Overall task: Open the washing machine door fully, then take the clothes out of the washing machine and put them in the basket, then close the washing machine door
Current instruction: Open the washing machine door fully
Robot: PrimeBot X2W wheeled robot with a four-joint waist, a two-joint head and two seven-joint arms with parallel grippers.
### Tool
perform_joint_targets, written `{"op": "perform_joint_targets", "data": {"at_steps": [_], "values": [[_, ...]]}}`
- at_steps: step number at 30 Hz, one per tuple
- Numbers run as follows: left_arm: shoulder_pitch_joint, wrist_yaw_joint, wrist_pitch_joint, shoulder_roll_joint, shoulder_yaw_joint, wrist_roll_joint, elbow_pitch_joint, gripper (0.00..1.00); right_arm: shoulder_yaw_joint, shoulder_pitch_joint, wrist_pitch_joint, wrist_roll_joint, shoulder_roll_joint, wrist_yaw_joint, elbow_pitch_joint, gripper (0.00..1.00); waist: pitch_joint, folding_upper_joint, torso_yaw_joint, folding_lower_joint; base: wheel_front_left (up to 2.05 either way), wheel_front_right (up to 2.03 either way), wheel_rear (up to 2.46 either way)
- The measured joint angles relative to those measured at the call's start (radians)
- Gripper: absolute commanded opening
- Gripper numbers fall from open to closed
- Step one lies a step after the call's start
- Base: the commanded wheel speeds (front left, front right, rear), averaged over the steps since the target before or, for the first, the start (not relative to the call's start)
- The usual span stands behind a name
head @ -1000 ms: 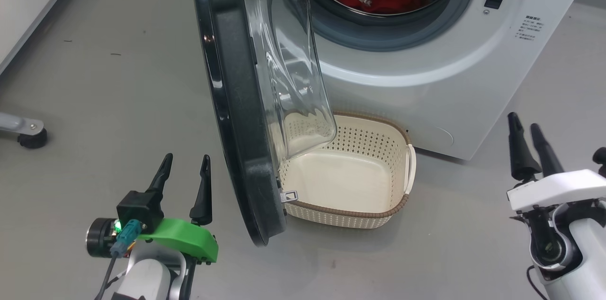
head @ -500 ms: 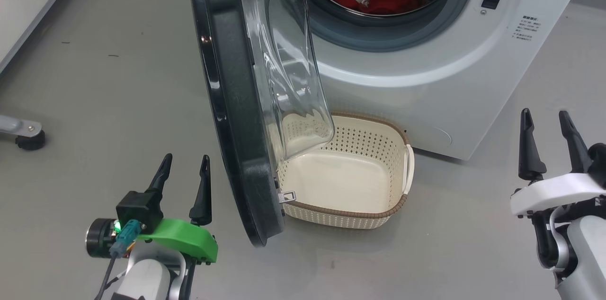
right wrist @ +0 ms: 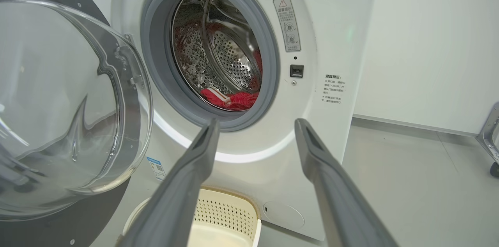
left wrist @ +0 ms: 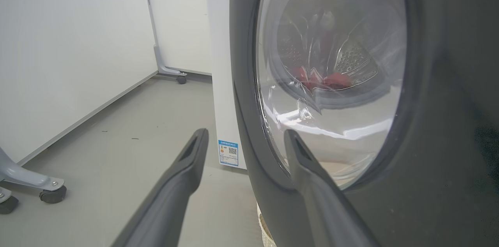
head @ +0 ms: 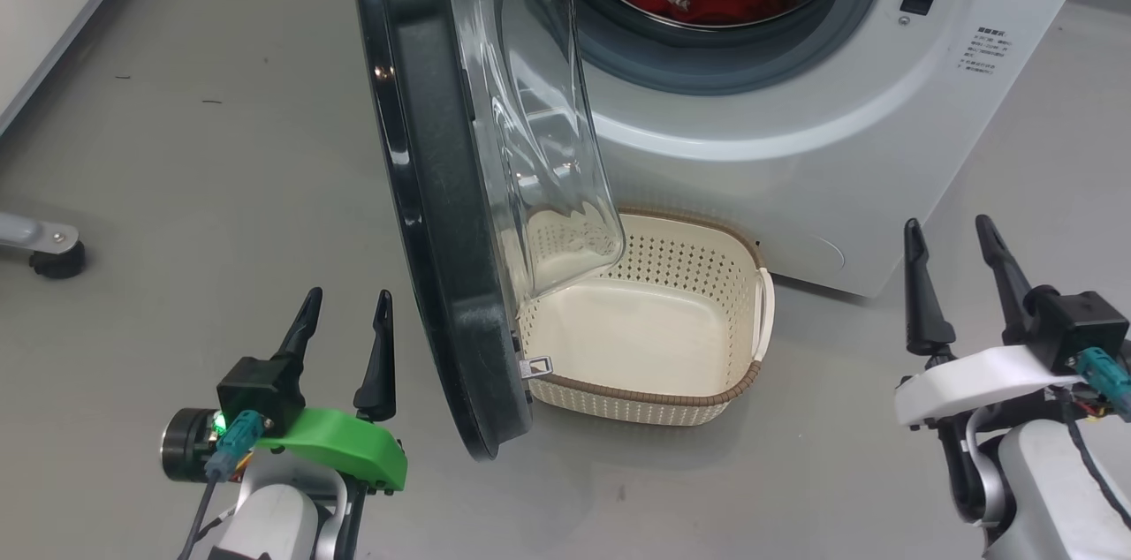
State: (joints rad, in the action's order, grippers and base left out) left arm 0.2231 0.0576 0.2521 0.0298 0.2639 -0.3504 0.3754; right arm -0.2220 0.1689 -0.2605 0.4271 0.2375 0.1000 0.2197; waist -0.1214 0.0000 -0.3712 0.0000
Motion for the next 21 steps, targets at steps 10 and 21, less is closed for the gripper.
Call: {"op": "perform_joint_targets", "data": {"at_steps": [10,21], "values": [[0.000,0.000,0.000,0.000,0.004,-0.004,0.001,1.00,-0.008,-0.018,0.000,-0.053,-0.049,0.001,0.023,1.00,-0.001,0.0000,-0.001,0.0000,0.00,0.00,0.00],[-0.001,0.000,0.000,0.000,0.007,-0.009,0.002,1.00,0.003,-0.019,0.000,-0.080,-0.073,0.001,0.042,1.00,-0.002,0.0000,-0.006,0.0000,0.00,0.00,0.00]]}}
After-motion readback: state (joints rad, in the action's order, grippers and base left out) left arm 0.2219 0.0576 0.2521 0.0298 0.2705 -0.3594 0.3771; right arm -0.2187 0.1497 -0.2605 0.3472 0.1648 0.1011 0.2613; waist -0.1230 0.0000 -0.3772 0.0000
